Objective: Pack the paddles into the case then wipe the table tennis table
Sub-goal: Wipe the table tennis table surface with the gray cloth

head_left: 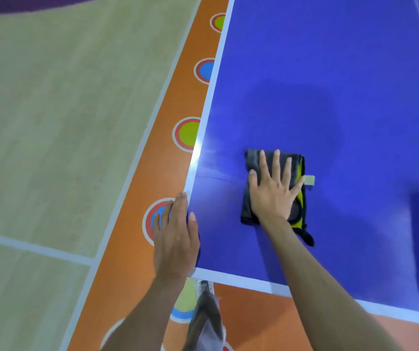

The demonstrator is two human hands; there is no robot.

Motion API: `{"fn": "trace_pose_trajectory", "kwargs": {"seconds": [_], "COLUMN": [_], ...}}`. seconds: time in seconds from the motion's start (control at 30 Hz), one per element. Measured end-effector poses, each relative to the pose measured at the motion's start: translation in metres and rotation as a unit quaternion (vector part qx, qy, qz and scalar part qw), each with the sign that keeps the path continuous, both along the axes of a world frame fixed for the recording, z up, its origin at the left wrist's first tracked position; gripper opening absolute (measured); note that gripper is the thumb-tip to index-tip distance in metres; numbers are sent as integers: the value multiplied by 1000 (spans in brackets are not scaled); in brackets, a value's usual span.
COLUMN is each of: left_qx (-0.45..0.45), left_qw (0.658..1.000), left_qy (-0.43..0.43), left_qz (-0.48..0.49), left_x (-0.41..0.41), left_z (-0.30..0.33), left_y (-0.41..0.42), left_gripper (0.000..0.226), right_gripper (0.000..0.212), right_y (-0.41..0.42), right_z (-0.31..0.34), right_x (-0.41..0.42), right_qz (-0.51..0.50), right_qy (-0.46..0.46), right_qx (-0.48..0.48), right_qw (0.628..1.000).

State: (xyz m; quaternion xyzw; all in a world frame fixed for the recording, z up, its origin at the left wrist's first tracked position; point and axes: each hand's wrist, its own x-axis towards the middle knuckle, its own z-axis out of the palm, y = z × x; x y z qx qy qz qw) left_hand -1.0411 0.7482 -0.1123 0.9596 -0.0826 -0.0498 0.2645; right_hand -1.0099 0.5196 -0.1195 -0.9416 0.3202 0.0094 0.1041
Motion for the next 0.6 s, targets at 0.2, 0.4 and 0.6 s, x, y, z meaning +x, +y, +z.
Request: {"fn": "trace_pose_trajectory", "kwargs": {"seconds": [0.2,0.4,0.6], "left_qx": [19,5,10], "left_qw": [1000,1000,1000], "left_qy": [13,-1,-17], "left_qz": [16,22,18], "left_x": [5,3,-2], "left_z": [-5,-1,4], "left_y": [0,1,1], "left_gripper": [55,51,45], "right_gripper": [60,62,58], "right_y": [100,111,61], "right_z": [0,0,-6], "right_x": [44,35,2], "right_qz": [174,292,187], "right_qy": [-32,-41,-88], "right_qx": [-8,-14,-19], "right_qw": [984,955,978]}}
